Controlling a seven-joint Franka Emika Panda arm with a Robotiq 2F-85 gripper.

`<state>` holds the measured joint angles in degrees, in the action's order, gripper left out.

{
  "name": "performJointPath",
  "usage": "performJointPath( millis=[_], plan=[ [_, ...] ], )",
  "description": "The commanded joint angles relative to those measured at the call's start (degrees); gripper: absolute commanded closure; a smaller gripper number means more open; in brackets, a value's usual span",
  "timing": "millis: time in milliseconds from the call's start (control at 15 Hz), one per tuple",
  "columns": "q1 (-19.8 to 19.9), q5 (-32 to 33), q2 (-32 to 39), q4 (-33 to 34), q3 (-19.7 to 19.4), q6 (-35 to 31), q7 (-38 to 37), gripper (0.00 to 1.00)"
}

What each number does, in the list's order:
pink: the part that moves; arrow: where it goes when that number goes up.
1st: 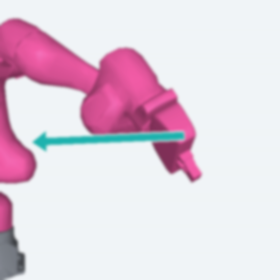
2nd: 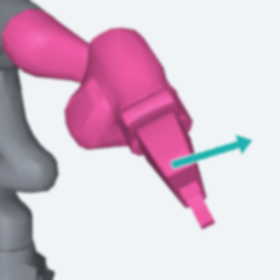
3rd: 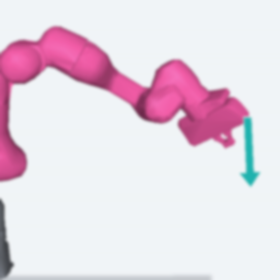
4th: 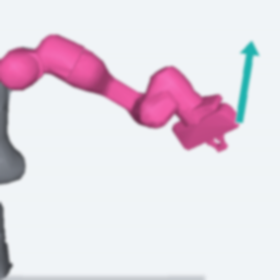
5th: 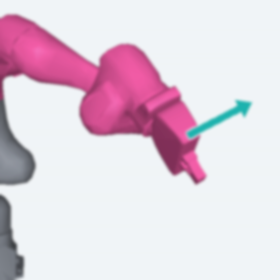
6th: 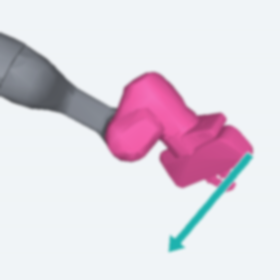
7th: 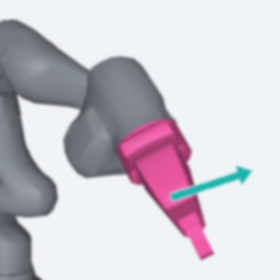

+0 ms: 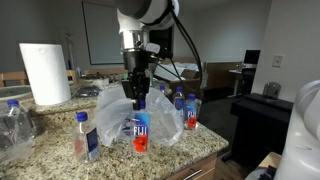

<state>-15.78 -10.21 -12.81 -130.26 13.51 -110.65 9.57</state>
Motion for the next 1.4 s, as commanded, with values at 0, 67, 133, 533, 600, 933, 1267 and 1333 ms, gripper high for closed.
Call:
performJointPath(
  millis=[0, 67, 133, 533, 600, 933, 1267, 1333],
  plan=[
    [-0.02, 2.81, -8.68, -10.76, 1.37, -11.01, -4.7, 0.88],
    [-0.06, 4.52, -9.67, -12.55, 2.11, -13.75, -6.26, 0.88],
    [0.1, 6.45, -10.41, -14.06, 2.86, -16.54, -8.32, 0.88],
    [3.98, 22.94, -12.78, -17.11, 7.78, -26.36, -23.44, 0.88],
    [5.39, 26.82, -12.4, -16.98, 8.95, -27.25, -26.13, 0.88],
    [11.69, 46.5, -9.53, -18.93, 13.91, -28.4, -37.05, 0.88],
    [11.05, 55.38, -5.54, -22.38, 12.89, -28.58, -43.97, 0.88],
    [10.89, 57.01, -4.93, -22.78, 12.38, -28.88, -45.58, 0.88]
  ],
)
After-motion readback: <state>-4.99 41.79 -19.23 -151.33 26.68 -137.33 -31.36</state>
